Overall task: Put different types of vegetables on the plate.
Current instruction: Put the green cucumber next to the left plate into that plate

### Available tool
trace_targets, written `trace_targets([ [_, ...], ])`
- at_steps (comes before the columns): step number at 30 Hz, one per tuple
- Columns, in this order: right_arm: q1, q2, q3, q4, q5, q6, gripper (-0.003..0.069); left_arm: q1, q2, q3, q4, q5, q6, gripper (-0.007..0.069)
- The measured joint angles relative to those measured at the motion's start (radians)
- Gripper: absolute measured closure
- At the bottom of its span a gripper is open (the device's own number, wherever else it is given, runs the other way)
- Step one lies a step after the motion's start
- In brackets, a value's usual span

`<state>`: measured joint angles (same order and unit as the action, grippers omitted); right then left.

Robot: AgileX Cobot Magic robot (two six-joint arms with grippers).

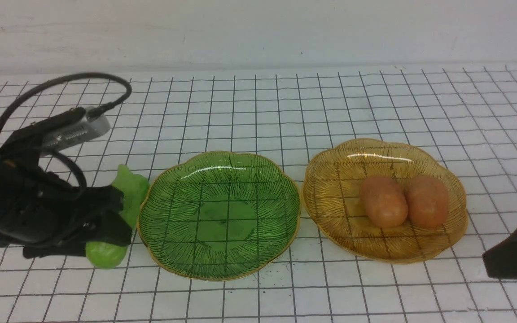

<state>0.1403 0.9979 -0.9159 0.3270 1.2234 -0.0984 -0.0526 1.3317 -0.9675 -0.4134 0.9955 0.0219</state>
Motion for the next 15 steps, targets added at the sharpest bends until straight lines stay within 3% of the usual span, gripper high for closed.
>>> trace_targets([
  [11,0.000,0.000,0.000,0.004,-0.006,-0.058,0.0163,-0.149,0.319,-0.262,0.043,-0.009,0.013,0.0237],
  [15,0.000,0.000,0.000,0.005,-0.006,-0.064,0.0163,-0.150,0.412,-0.372,0.129,-0.009,0.014,0.0174],
])
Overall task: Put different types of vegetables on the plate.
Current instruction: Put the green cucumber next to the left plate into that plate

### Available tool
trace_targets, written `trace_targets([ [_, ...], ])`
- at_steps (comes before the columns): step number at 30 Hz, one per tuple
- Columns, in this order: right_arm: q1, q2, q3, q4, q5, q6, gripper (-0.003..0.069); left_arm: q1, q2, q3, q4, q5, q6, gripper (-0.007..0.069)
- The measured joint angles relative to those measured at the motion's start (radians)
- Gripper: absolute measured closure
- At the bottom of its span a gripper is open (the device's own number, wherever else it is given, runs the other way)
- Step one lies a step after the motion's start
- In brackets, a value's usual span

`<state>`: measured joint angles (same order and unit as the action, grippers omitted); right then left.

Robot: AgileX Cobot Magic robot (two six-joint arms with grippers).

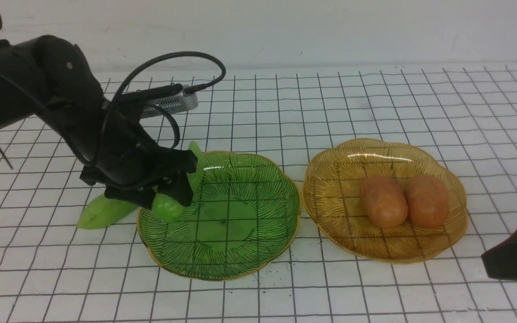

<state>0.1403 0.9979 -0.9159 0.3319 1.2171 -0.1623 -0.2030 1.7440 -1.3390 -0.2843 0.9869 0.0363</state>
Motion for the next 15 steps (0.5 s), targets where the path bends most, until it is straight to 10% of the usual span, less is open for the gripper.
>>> trace_targets([
  [8,0.000,0.000,0.000,0.003,-0.008,-0.006,0.0163,0.000,0.085,-0.123,0.119,0.001,-0.005,-0.0024],
  [15,0.000,0.000,0.000,0.003,-0.019,-0.007,0.0163,0.030,0.093,-0.154,0.305,0.005,-0.036,-0.0039],
])
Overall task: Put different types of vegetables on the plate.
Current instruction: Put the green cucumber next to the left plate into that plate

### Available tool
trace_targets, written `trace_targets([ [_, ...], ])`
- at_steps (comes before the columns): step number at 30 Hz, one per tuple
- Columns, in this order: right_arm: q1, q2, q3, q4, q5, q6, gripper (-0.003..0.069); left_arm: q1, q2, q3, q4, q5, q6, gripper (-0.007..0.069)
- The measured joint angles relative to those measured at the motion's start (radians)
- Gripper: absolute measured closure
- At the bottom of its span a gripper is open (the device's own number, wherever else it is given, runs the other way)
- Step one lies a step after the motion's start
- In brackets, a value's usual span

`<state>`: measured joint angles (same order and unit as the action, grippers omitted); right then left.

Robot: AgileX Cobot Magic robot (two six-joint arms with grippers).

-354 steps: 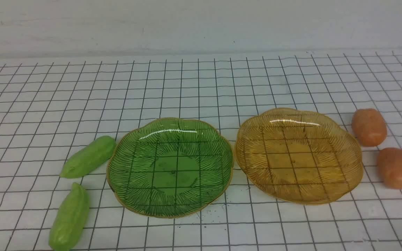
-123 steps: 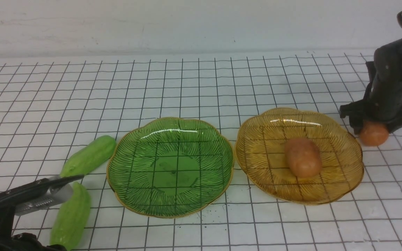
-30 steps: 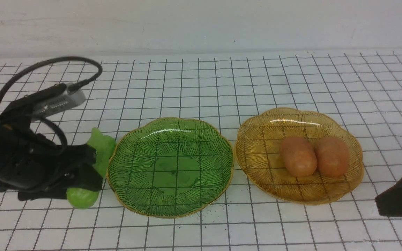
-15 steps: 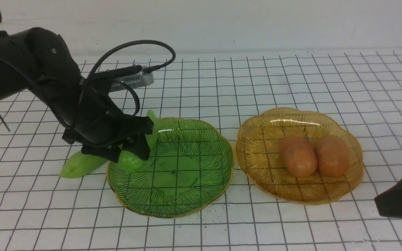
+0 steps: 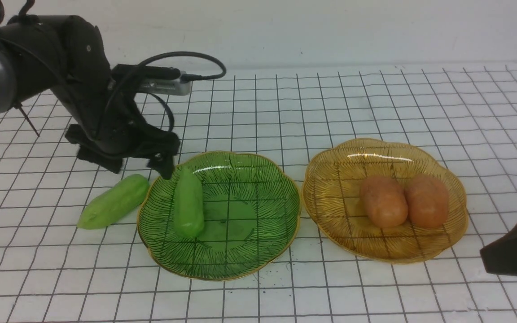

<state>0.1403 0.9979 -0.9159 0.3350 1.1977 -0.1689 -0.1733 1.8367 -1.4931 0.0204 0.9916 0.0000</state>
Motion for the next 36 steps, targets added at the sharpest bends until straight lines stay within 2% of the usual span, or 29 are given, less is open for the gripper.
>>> trace_targets([
  [4,0.000,0.000,0.000,0.000,-0.005,0.000,0.0163,0.055,0.024,0.000,0.086,0.005,-0.059,-0.0024],
  [14,0.000,0.000,0.000,0.000,-0.007,0.000,0.0163,0.090,0.163,0.000,0.086,-0.004,-0.060,0.0009],
  [18,0.000,0.000,0.000,0.000,-0.007,0.000,0.0163,0.090,0.205,0.000,0.092,-0.021,-0.060,0.0061],
  [20,0.000,0.000,0.000,0.000,-0.007,0.000,0.0163,0.090,0.214,0.000,0.095,-0.030,-0.060,0.0123],
  [21,0.000,0.000,0.000,0.000,-0.007,0.000,0.0163,0.090,0.217,0.000,0.103,-0.031,-0.060,0.0189],
  [22,0.000,0.000,0.000,0.000,-0.007,0.000,0.0163,0.090,0.217,0.000,0.103,-0.031,-0.060,0.0200],
  [23,0.000,0.000,0.000,0.000,-0.007,-0.001,0.0163,0.090,0.217,0.000,0.118,-0.029,-0.060,0.0248],
  [28,0.000,0.000,0.000,0.000,-0.008,-0.003,0.0163,0.090,0.163,-0.016,0.148,0.067,-0.062,0.0242],
  [32,0.000,0.000,0.003,0.000,-0.024,-0.003,0.0163,0.085,0.086,-0.030,0.096,0.121,-0.085,0.0242],
  [36,0.000,0.000,0.029,0.000,-0.062,-0.003,0.0163,0.034,0.007,-0.036,-0.095,0.147,-0.101,0.0242],
])
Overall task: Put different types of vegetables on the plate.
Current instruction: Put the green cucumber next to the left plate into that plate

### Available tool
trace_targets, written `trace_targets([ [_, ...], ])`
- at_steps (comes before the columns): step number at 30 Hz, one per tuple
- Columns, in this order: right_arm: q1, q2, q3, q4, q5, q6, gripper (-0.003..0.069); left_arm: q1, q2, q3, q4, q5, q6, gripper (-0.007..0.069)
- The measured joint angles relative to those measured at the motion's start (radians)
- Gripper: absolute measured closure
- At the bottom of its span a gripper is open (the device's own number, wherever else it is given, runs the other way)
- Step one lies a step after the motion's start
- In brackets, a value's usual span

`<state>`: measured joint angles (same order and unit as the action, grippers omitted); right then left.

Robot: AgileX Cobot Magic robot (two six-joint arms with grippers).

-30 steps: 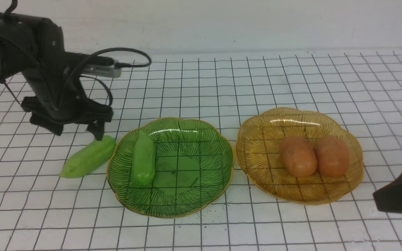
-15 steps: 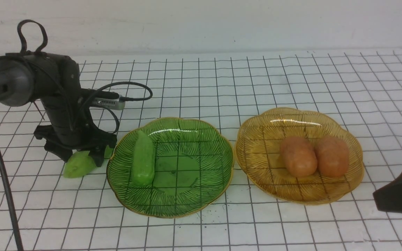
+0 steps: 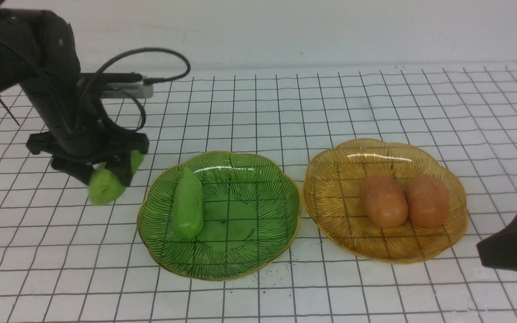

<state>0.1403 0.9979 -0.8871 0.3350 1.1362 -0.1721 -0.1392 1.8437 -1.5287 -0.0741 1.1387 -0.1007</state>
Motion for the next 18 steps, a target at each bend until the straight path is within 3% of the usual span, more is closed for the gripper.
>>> trace_targets([
  [3,0.000,0.000,0.009,0.001,-0.005,-0.006,0.0163,-0.085,0.024,0.000,-0.101,-0.073,0.000,0.0242],
  [9,0.000,0.000,0.009,0.020,0.030,-0.044,0.0176,-0.154,0.078,0.000,-0.123,-0.156,-0.012,0.0242],
  [18,0.000,-0.094,0.009,-0.044,0.084,-0.068,0.0418,-0.160,0.100,0.000,-0.121,-0.179,-0.076,0.0166],
])
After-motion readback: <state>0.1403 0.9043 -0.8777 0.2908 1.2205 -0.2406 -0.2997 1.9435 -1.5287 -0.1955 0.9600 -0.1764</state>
